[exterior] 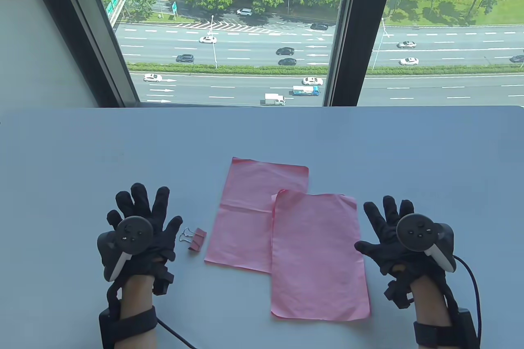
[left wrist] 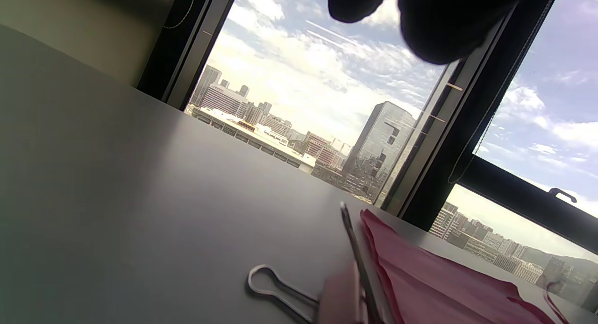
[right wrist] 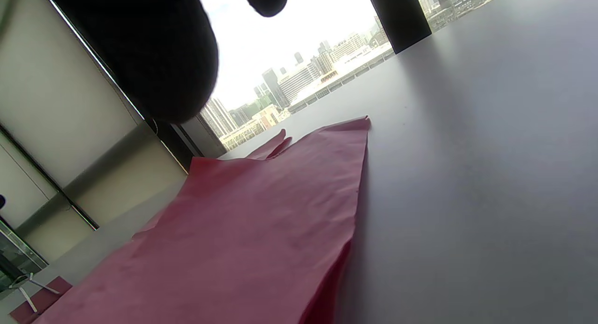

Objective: Clip paper with binder clip (Left hand to clip)

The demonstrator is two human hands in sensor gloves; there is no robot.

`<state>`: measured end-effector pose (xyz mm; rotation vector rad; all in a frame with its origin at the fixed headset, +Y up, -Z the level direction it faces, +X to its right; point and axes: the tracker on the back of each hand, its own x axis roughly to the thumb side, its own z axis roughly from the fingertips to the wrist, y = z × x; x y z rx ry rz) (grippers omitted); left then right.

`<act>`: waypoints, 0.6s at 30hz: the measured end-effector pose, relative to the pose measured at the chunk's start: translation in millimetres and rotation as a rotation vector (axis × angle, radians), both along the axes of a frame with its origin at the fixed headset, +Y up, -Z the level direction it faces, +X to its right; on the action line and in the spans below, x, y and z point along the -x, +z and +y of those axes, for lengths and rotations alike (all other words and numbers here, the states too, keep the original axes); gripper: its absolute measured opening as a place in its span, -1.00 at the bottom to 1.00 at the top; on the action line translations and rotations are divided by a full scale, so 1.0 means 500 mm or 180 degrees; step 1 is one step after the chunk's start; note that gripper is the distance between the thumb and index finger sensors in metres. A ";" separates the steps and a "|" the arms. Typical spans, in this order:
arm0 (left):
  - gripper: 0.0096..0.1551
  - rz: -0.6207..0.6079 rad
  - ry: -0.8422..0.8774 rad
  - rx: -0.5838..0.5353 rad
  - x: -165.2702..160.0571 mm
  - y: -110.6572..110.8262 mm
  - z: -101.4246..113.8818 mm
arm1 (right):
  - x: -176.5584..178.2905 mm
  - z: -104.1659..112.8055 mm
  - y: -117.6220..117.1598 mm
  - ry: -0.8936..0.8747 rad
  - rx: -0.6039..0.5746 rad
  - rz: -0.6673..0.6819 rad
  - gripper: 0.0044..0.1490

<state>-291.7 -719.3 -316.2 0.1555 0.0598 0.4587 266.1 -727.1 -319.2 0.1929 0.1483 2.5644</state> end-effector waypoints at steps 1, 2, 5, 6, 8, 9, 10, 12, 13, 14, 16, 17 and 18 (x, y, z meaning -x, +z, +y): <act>-0.10 -0.0006 -0.0007 0.0007 -0.001 0.000 -0.001 | 0.004 -0.002 -0.001 0.0028 0.0032 0.0007 0.17; -0.09 -0.0022 -0.0013 0.0032 -0.003 -0.002 -0.001 | 0.008 -0.003 -0.002 0.0064 0.0072 0.0044 0.17; -0.09 -0.0085 -0.0044 0.0009 -0.012 -0.005 0.003 | 0.022 -0.004 0.002 0.0112 0.0173 0.0148 0.17; -0.09 -0.0097 -0.0056 0.0012 -0.014 -0.004 0.002 | 0.024 -0.005 0.003 0.0113 0.0189 0.0164 0.17; -0.09 -0.0129 -0.0071 0.0070 -0.020 -0.003 -0.002 | 0.032 -0.009 0.004 0.0157 0.0331 0.0215 0.17; -0.08 -0.0145 -0.0073 0.0089 -0.022 -0.004 -0.002 | 0.034 -0.010 0.003 0.0165 0.0363 0.0221 0.17; -0.08 -0.0162 -0.0093 0.0092 -0.024 -0.006 -0.002 | 0.037 -0.011 0.003 0.0172 0.0393 0.0247 0.17; -0.08 -0.0193 -0.0128 0.0089 -0.029 -0.009 -0.003 | 0.040 -0.013 0.004 0.0218 0.0449 0.0255 0.17; -0.08 -0.0200 -0.0134 0.0099 -0.031 -0.009 -0.003 | 0.041 -0.013 0.004 0.0237 0.0476 0.0258 0.17; -0.08 -0.0218 -0.0138 0.0111 -0.035 -0.009 -0.005 | 0.043 -0.014 0.005 0.0251 0.0501 0.0280 0.17; -0.07 -0.0240 -0.0152 0.0152 -0.042 -0.009 -0.008 | 0.050 -0.017 0.005 0.0239 0.0520 0.0319 0.18; -0.07 -0.0263 -0.0169 0.0172 -0.047 -0.010 -0.009 | 0.054 -0.018 0.005 0.0244 0.0539 0.0337 0.18; -0.07 -0.0278 -0.0183 0.0184 -0.050 -0.010 -0.010 | 0.057 -0.019 0.005 0.0257 0.0554 0.0355 0.19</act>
